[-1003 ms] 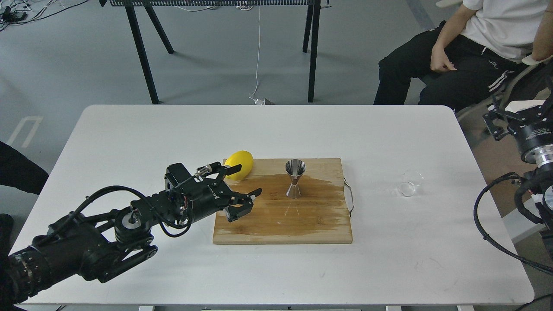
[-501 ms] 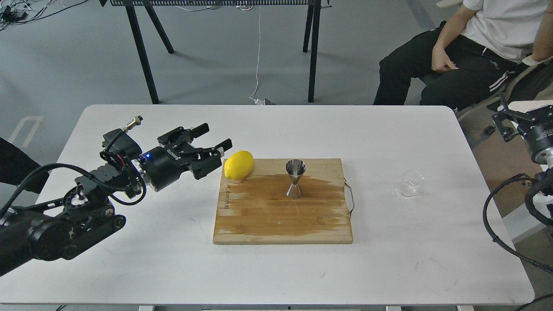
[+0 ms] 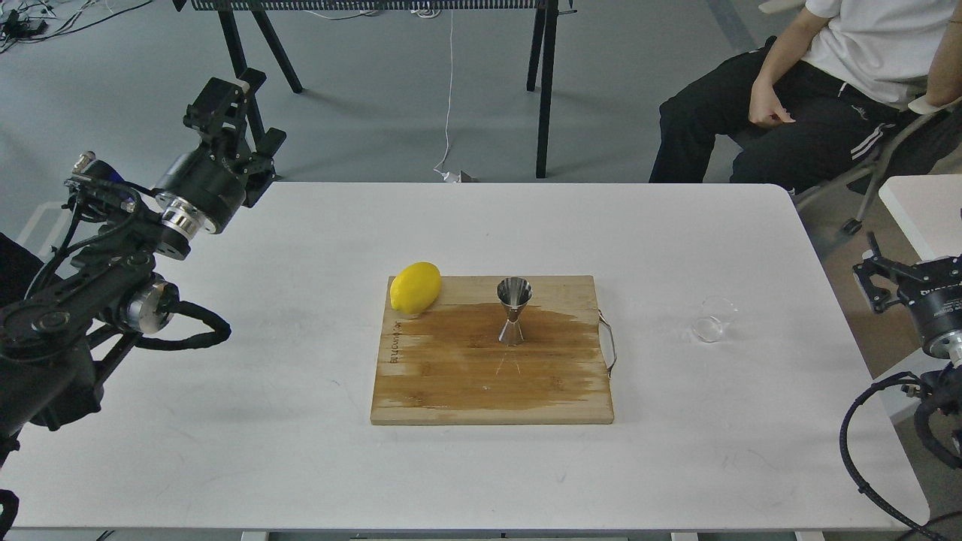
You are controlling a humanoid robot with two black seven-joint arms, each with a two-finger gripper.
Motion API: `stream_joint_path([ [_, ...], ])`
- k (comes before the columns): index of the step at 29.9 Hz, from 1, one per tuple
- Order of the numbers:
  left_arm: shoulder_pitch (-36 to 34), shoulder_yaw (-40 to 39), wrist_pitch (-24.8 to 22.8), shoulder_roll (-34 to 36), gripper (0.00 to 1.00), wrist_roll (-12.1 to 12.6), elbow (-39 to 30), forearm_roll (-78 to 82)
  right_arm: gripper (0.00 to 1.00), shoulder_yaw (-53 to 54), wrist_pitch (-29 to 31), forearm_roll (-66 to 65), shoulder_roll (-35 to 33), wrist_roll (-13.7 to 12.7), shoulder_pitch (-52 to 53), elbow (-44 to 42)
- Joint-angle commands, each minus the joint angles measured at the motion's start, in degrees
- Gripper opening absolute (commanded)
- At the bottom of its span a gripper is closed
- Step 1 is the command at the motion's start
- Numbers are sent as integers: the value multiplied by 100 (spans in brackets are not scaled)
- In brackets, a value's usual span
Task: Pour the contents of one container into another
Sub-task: 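Open the left gripper and retract the left arm from the jigger, then reach the right gripper to the clear glass cup and grasp it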
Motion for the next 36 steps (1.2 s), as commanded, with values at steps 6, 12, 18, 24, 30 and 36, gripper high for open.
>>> stream_joint_path([
  [6,-112,-305,-1090,-435,100,0,1187,-2088,100,-105,0,905,39,-315,-1056,1305],
  [12,-296,-463,-1547,-444,100,0,1820,-3055,100,-131,-128,1310,443,-378,-1241,1613],
  [18,-305,-587,-1934,-461,100,0,2084,-3321,100,-175,0,1240,918,-413,-1451,1623],
  [24,-297,-604,-1979,-461,100,0,2084,-3338,100,-281,0,1293,918,-1097,-1303,1306],
  [30,-296,-604,-1979,-514,100,0,2084,-3338,100,-263,-601,1556,936,-1169,-1258,1297],
  [36,-305,-596,-1979,-505,100,0,2084,-3330,100,-360,-1094,1574,1138,-1186,-995,1043],
])
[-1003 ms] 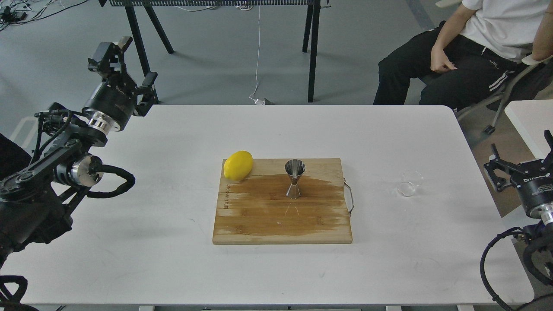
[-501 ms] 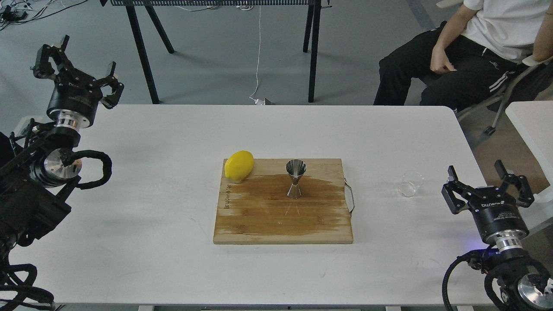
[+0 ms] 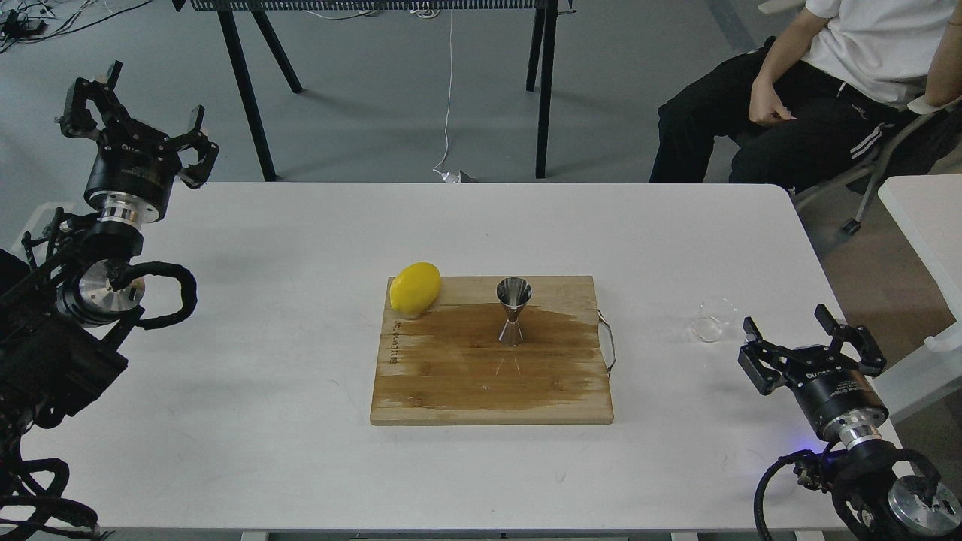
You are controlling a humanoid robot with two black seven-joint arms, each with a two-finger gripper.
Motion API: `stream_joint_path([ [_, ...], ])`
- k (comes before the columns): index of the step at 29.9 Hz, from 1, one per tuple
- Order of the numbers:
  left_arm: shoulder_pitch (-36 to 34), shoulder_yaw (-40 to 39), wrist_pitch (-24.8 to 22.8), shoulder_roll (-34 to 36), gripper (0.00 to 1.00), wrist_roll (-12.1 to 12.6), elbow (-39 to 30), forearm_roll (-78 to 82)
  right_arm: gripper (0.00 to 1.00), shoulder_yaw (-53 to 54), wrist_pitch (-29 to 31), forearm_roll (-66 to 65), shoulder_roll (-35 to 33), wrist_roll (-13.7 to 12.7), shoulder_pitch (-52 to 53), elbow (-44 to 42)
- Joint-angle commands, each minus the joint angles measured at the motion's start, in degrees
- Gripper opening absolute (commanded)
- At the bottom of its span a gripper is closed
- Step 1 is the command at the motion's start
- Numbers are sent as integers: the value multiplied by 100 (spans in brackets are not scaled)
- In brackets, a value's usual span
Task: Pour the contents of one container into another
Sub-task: 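Reach the right gripper to the clear glass cup and grasp it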
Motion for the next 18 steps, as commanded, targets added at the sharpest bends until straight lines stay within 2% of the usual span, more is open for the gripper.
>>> stream_joint_path([
  [1,-11,9,2,7,100,0,-1,8,100,-50,-359,-11,174,-2,183,-171],
  [8,-11,9,2,7,100,0,8,8,100,-322,-975,-64,429,7,736,-759],
  [18,-20,9,2,16,100,0,8,8,94,-595,-1063,-64,684,-19,1361,-1656],
])
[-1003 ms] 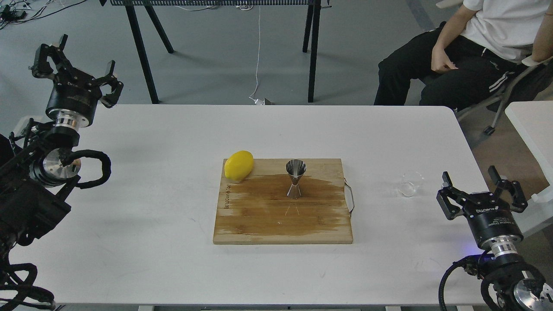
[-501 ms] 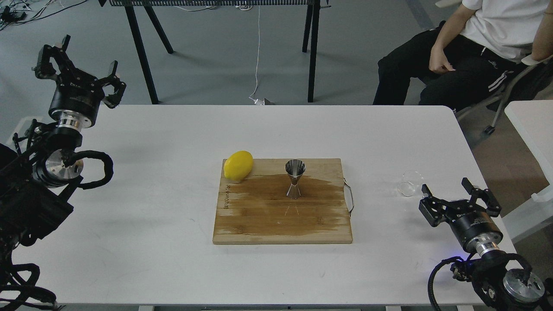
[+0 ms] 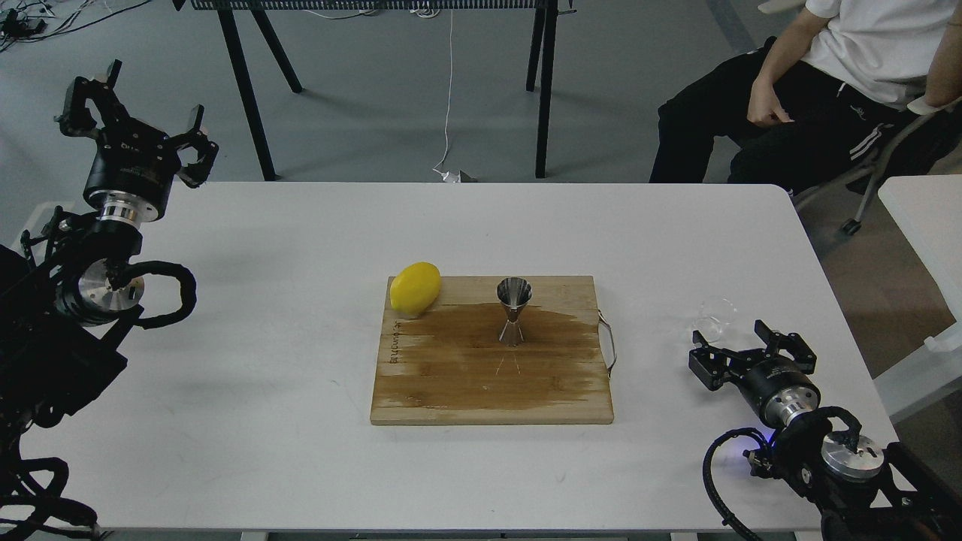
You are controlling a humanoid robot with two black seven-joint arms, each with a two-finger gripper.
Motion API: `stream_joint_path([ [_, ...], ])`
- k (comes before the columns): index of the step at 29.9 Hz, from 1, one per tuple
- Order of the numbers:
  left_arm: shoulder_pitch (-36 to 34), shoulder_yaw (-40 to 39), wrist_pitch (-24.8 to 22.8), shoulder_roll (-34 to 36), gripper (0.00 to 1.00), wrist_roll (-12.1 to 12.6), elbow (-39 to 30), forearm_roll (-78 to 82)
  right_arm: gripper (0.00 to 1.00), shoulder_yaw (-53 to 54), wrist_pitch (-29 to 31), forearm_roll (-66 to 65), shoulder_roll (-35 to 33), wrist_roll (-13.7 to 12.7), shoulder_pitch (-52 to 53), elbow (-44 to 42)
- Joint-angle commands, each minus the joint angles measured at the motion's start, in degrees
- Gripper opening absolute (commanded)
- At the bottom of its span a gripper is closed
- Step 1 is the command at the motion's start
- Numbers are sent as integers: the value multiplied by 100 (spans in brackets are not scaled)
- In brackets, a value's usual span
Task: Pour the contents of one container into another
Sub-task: 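Reach the right gripper to the clear glass cup and grasp it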
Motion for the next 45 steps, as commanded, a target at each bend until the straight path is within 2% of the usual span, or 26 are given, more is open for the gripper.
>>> stream_joint_path([
  [1,-4,0,-1,15,100,0,-9,-1,93,-99,-36,0,91,-19,202,-261],
  [4,-4,0,-1,15,100,0,0,-1,91,-90,-36,0,118,-19,238,-288],
  [7,-4,0,-1,24,100,0,0,-1,82,-82,-36,9,127,-10,352,-323],
  [14,-4,0,8,33,100,0,0,8,69,-73,-18,27,135,-80,396,-437],
  [19,-13,0,8,41,100,0,0,8,49,-90,-27,18,285,-89,431,-464],
  [27,-5,0,8,42,100,0,44,8,38,-99,17,18,338,-89,414,-446],
  [30,-13,0,8,42,100,0,44,8,30,-99,52,18,338,-89,388,-402],
  [36,-22,-9,17,50,100,0,44,-1,30,-108,52,0,311,-89,370,-192],
  [42,-13,0,8,120,100,0,44,-1,29,-213,-88,-78,-83,-72,256,1046],
  [45,-22,-9,8,147,100,0,44,-1,29,-441,-518,-254,-260,-45,326,1679],
])
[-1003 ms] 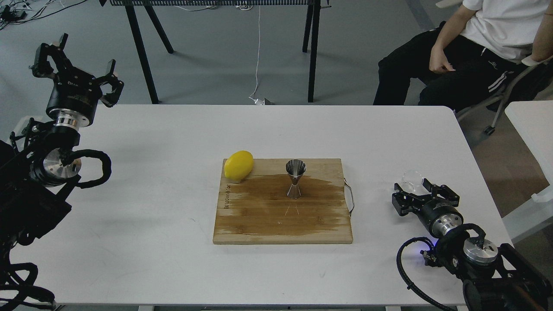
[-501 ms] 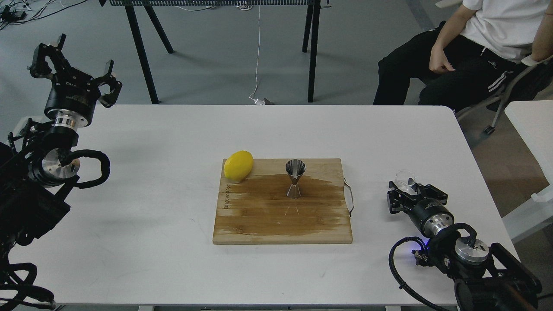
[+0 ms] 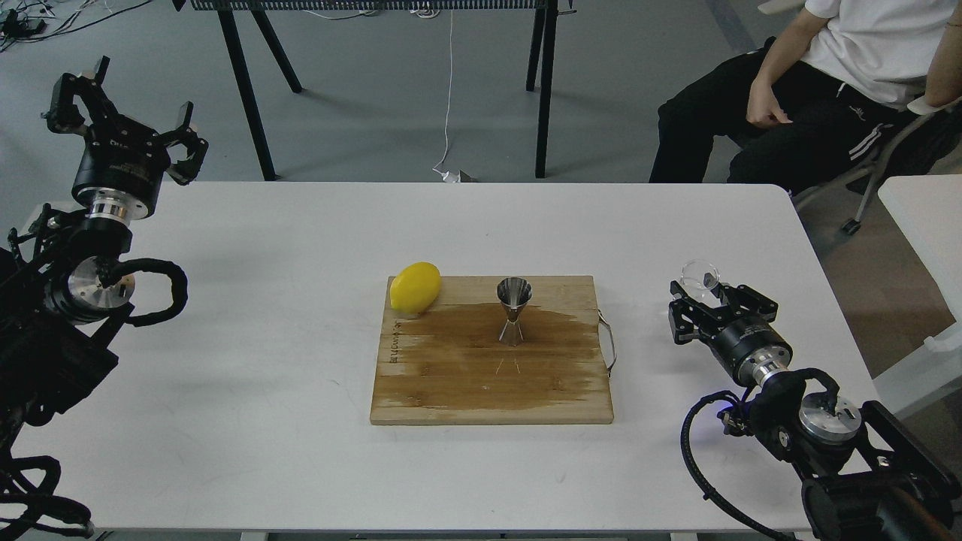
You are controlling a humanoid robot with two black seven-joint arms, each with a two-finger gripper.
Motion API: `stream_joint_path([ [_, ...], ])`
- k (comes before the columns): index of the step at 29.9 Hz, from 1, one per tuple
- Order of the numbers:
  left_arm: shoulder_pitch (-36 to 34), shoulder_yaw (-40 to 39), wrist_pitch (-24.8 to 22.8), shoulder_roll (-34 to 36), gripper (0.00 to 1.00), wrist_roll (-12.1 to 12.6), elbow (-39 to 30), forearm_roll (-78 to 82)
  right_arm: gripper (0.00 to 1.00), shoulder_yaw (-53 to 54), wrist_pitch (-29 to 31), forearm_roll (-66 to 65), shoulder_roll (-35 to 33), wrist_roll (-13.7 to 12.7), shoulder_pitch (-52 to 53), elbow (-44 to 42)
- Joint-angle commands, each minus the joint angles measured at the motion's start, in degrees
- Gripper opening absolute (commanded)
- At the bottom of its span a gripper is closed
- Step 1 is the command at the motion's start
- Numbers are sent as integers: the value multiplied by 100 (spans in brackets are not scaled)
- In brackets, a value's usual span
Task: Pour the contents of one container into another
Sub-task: 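Lift the glass cup with the right gripper over the jigger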
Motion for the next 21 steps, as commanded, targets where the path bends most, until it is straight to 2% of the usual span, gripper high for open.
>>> stream_joint_path([
  [1,1,-2,6,28,100,0,-1,-1,29,-237,-554,-236,-203,34,76,818],
  [7,1,-37,6,72,100,0,-1,-1,29,-466,-1233,-1536,-116,43,550,1426],
  [13,9,-37,6,107,100,0,-1,-1,28,-1089,-1330,-2688,306,43,840,1558],
  [21,9,-37,6,116,100,0,-1,-9,28,-1688,-1426,-3383,342,70,1042,1637],
])
